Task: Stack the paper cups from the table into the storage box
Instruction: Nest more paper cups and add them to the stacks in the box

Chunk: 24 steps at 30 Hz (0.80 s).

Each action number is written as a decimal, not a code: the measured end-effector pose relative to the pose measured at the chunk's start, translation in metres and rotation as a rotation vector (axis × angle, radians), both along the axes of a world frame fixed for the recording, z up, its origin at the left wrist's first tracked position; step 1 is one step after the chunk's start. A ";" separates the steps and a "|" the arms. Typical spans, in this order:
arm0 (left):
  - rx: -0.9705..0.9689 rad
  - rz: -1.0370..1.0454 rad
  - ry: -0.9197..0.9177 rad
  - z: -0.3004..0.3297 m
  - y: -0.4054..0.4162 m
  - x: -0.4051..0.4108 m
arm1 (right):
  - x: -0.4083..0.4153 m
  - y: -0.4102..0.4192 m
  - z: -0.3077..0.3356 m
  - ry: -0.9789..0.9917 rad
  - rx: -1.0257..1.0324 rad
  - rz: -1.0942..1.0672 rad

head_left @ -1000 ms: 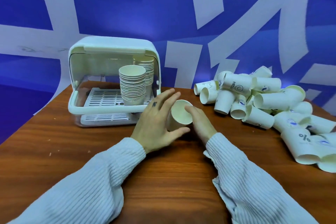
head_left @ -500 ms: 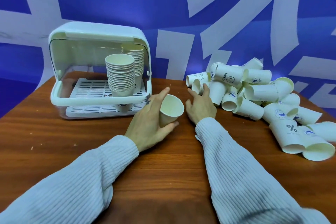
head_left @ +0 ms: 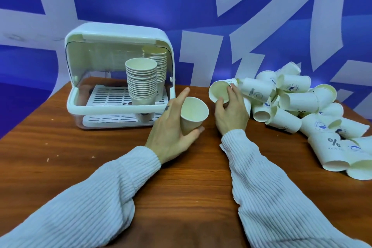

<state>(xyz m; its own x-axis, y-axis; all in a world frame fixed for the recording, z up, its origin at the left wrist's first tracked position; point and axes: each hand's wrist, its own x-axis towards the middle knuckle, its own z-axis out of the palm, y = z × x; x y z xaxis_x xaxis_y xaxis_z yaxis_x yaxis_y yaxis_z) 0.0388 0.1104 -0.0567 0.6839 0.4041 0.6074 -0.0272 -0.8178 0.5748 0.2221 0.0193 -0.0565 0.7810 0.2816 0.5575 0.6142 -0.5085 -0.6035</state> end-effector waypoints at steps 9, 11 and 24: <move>-0.058 0.126 -0.551 0.067 0.033 -0.021 | -0.052 0.035 0.071 0.094 0.709 0.253; -0.102 0.165 -0.665 0.083 0.045 -0.031 | -0.063 0.049 0.097 0.064 0.737 0.335; -0.171 0.404 -0.674 0.086 0.089 -0.043 | -0.082 0.124 0.150 -0.058 -0.050 0.413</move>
<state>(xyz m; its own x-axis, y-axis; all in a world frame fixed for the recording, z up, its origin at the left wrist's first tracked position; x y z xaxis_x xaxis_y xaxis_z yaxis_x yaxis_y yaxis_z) -0.0039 0.1991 0.0293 -0.0269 0.6664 0.7451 -0.1342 -0.7411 0.6579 0.1396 0.1433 0.0937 0.5645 0.5922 0.5751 0.8049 -0.2404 -0.5425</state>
